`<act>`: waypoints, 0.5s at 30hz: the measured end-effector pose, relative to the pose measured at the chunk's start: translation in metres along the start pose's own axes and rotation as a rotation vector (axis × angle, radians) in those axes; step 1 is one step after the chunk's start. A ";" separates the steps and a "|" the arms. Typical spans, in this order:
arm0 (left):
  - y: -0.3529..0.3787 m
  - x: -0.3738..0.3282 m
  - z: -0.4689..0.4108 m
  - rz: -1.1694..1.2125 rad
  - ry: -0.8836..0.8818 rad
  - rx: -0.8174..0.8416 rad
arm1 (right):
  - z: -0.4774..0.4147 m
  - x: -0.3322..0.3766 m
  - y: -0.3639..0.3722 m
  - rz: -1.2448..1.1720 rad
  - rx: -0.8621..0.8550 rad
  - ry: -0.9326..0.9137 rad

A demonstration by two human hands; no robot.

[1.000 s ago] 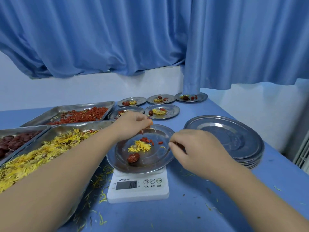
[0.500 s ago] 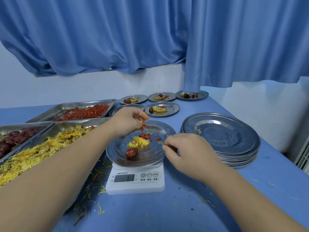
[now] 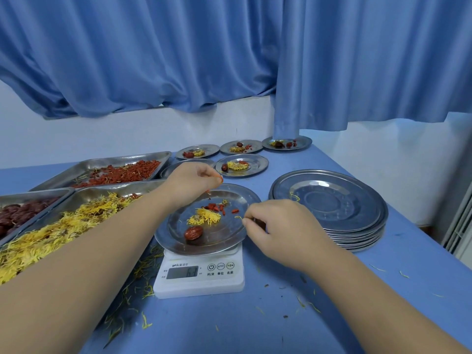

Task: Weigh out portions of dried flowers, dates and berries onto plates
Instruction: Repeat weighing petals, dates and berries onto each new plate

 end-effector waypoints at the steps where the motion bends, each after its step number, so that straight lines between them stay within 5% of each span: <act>1: 0.000 -0.001 0.000 0.007 -0.005 -0.008 | 0.000 0.000 0.000 -0.002 -0.002 0.002; 15: -0.003 0.008 0.011 0.058 -0.058 0.082 | 0.001 -0.004 0.000 -0.014 -0.009 0.018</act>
Point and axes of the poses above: each hand's wrist, its own z-axis away from the middle knuckle, its own y-axis out of the palm, x = y × z, the point moved 5 cm from there along -z, towards the middle knuckle, and after that the axes turned 1 degree about x, right-handed, at the moved point
